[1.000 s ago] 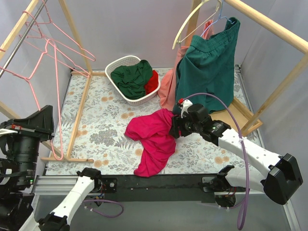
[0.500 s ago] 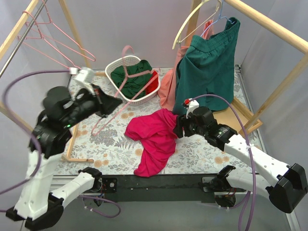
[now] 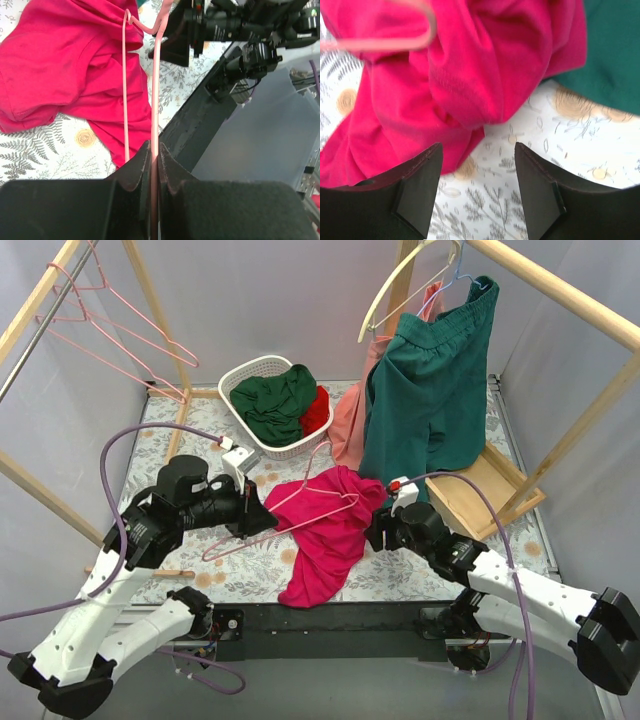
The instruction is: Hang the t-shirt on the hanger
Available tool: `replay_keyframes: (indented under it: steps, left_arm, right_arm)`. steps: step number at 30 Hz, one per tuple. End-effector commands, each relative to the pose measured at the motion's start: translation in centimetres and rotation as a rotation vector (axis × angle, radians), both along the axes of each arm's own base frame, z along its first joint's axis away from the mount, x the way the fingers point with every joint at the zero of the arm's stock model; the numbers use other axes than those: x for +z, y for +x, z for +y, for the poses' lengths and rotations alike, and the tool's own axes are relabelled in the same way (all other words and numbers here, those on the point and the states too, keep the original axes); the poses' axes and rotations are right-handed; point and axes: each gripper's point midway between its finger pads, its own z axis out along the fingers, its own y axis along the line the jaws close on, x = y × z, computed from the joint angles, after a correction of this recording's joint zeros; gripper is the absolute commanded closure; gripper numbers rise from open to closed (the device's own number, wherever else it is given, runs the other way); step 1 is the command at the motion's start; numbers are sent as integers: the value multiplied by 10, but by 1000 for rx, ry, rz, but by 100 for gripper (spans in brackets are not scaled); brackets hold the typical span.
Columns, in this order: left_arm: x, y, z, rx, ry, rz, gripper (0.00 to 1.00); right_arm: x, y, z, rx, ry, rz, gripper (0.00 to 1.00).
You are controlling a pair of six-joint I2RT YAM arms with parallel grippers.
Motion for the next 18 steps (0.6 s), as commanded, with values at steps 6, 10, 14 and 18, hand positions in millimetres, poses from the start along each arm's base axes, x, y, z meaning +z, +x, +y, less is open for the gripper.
replay_keyframes:
  steps: [6, 10, 14, 18]
  left_arm:
    - [-7, -8, 6, -11, 52, -58, 100]
    - [-13, -11, 0, -31, 66, -41, 100]
    - [-21, -9, -6, -41, 103, -30, 100]
    - [-31, 3, -9, -13, 136, -41, 100]
  right_arm:
    - [39, 44, 23, -92, 59, -135, 38]
    - [52, 54, 22, -132, 44, -161, 49]
    - [64, 60, 19, -163, 19, -170, 65]
    - [70, 60, 22, -150, 5, -155, 90]
